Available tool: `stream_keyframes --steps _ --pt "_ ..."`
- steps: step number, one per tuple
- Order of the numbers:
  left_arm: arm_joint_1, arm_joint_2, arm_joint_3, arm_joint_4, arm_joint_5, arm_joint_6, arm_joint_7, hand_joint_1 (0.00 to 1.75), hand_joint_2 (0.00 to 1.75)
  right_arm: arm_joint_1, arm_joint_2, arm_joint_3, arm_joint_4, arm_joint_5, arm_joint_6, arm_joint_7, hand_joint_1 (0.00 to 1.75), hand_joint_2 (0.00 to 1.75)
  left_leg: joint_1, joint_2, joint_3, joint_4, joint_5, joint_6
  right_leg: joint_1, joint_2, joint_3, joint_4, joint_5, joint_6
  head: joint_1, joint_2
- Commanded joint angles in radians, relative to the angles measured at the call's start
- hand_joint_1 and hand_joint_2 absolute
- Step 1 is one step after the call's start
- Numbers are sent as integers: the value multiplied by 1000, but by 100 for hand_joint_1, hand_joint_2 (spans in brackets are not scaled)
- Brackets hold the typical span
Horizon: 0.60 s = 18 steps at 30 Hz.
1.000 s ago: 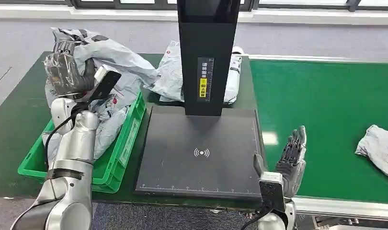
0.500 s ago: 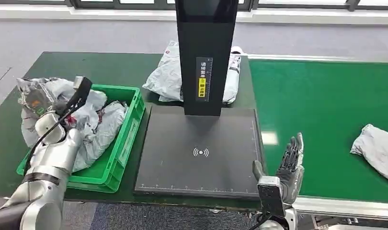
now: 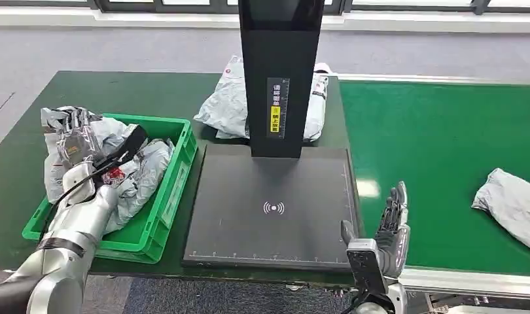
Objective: Moved the parcel from conveyor to table for the left to box.
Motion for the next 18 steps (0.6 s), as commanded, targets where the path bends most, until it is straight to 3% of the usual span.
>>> stream_keyframes --steps 1,9,13,18 --pt "-43 -43 94 -62 407 -44 -297 0 175 -22 -29 11 33 0 24 14 0 175 1 -2 -1 0 0 2 1 -3 1 -1 0 -2 0 0" --pt "63 -78 67 -368 896 22 -566 0 175 -39 -26 32 85 -19 12 -9 0 175 0 0 2 -2 0 3 1 -2 3 -2 0 -3 0 0" --pt "88 -101 43 -424 937 122 -652 0 175 -57 -20 26 119 -35 -1 -22 0 175 0 0 3 -2 0 3 1 -2 4 -3 0 -3 0 0" --pt "86 -129 12 -436 948 97 -677 0 175 -68 -21 23 130 -40 -8 -28 0 175 0 -1 1 -1 0 3 1 -3 3 -2 0 -2 0 0"
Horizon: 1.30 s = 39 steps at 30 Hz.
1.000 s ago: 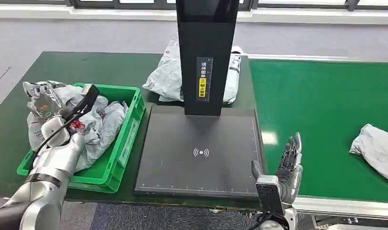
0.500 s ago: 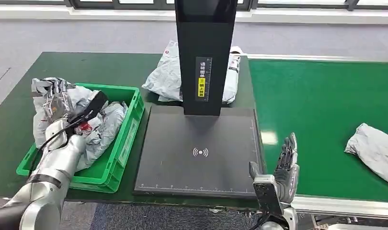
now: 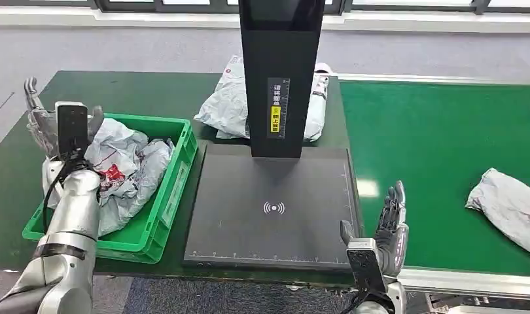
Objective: Moved the parcel from conveyor to table for the left to box.
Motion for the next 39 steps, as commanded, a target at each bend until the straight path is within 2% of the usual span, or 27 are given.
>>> stream_keyframes --steps 1,6,8,10,12,14,15,16,18,22,23,26,31,35,39 --pt "17 -68 -37 -100 35 11 -57 0 175 -57 -18 23 111 -16 -15 -9 0 175 0 -1 2 -2 0 4 1 -4 4 -3 0 -3 0 0" --pt "17 -68 -37 -100 35 11 -57 0 175 -57 -18 23 111 -16 -15 -9 0 175 0 0 1 -1 0 2 0 -1 2 -1 0 -2 0 0" --pt "21 -69 -87 -106 47 -14 -67 0 175 -50 -20 17 100 -22 -22 -10 0 175 0 0 3 -3 0 3 1 -3 4 -3 0 -3 0 0" --pt "34 -89 -157 -127 82 -96 -58 0 175 -49 -24 8 99 -39 -23 -12 0 175 0 -3 3 -2 0 4 1 -5 5 -3 0 -3 0 0" --pt "60 -117 -262 -145 164 -263 -28 0 175 -59 -31 -3 105 -73 1 -19 0 175 0 -4 2 -1 0 3 1 -6 4 -2 -1 -2 0 0" --pt "75 -131 -364 -116 197 -382 -1 0 175 -76 -35 -9 119 -116 49 -14 0 175 -1 -3 2 -1 1 3 0 -5 4 -2 0 -1 0 0" --pt "86 -153 -398 -91 238 -434 10 0 175 -90 -35 -12 127 -172 116 -11 0 175 -1 -6 2 -2 1 4 0 -8 6 -3 -1 -2 0 0" --pt "93 -168 -422 -70 250 -457 10 0 175 -101 -29 -15 136 -173 119 -11 0 0 -1 -5 3 -3 1 5 1 -8 7 -4 0 -2 0 0" --pt "94 -198 -478 9 289 -523 16 0 175 -130 -18 -8 152 -198 175 -8 0 0 -1 -7 2 -2 1 4 0 -10 7 -4 0 -1 0 0" --pt "86 -275 -530 140 301 -475 10 0 175 -151 19 18 132 -171 183 -8 0 0 -3 -4 5 -4 0 6 -1 -7 8 -6 1 -3 0 0" --pt "85 -293 -540 167 304 -462 -3 0 175 -162 30 32 135 -157 185 -3 0 175 -3 -6 4 -3 1 5 -2 -9 7 -5 1 -2 0 0" --pt "85 -323 -550 215 317 -399 -48 0 175 -192 49 53 180 -138 175 -1 0 175 -3 -6 4 -3 0 5 -1 -8 7 -5 0 -3 0 0" --pt "100 -340 -598 250 306 -338 -73 0 175 -202 61 81 200 -85 140 2 0 175 -3 -3 5 -3 0 5 -1 -5 6 -4 1 -3 0 0" --pt "110 -349 -619 258 272 -230 -86 0 175 -206 60 87 211 -51 108 10 0 175 -2 -3 3 -2 -1 4 -1 -5 5 -3 0 -1 0 0" --pt "108 -348 -625 264 267 -219 -81 0 175 -210 58 89 216 -41 97 13 0 175 -2 -3 2 -1 -1 4 -1 -4 4 -3 0 -1 0 0"
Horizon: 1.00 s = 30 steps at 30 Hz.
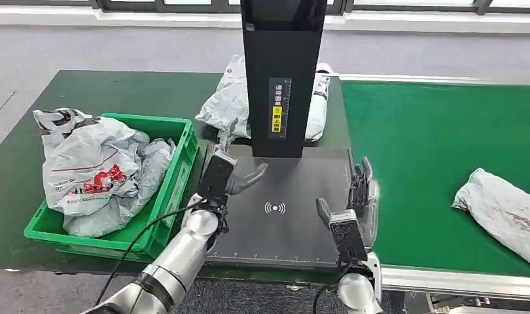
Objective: Moved the parcel from conveyor to table for the left to box.
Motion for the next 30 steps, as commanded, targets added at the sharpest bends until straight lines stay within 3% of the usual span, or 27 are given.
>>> stream_keyframes --steps 1,30 --pt "-15 -3 -79 111 -20 66 1 0 175 -48 1 42 98 20 -27 11 0 175 0 3 5 -3 0 3 1 1 4 -3 0 -3 0 0" --pt "1 -6 -58 114 9 96 1 0 175 -56 -12 33 120 33 -59 17 0 175 -1 3 5 -3 0 4 1 0 4 -3 0 -4 0 0"
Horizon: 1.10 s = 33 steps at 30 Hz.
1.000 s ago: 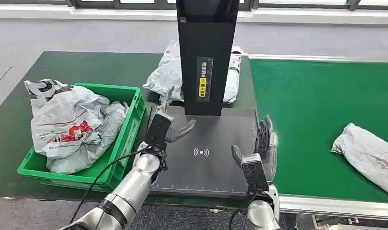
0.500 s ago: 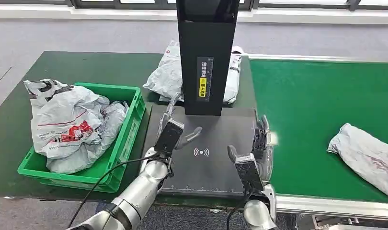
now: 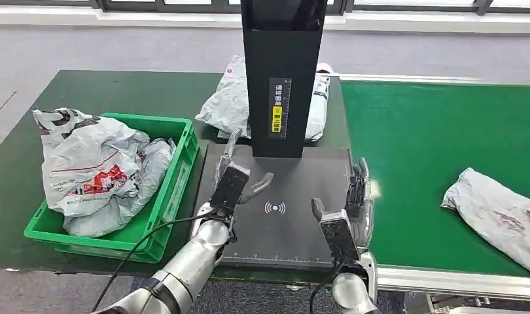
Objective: Moved the parcel from conveyor to table for the left to box.
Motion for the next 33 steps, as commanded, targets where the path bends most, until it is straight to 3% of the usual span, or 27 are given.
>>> stream_keyframes --steps 1,6,11,16,19,20,33 --pt "-14 19 -20 51 9 -3 0 0 175 -41 -15 18 76 -2 -6 6 0 175 -1 3 6 -4 0 4 1 1 5 -4 1 -4 0 0" --pt "3 -14 30 63 68 84 -43 0 175 -38 -5 8 81 -4 -46 -17 0 175 0 2 3 -1 -1 2 1 1 3 -2 0 -2 0 0" --pt "11 -15 -78 46 144 216 -100 0 175 -32 29 66 82 -62 -92 -99 0 175 -1 2 3 -2 -1 3 0 0 3 -2 0 -3 0 0" --pt "31 -2 -37 -6 73 223 -85 0 175 -32 24 104 61 -72 -120 -84 0 175 0 3 4 -2 -1 3 1 2 3 -2 0 -4 0 0" --pt "47 6 24 -45 12 222 -70 0 175 -94 24 113 152 -81 -96 -78 0 175 0 4 5 -3 -1 3 1 2 3 -3 0 -4 0 0" --pt "96 1 40 -113 84 126 -103 0 175 -91 55 108 159 -114 -77 -106 0 175 0 5 5 -3 -1 3 1 2 3 -3 0 -4 0 0" --pt "134 -2 20 -155 82 144 -99 0 175 -54 71 127 112 -89 -96 -104 0 175 -1 3 2 -2 0 3 0 0 2 -1 0 -2 0 0"
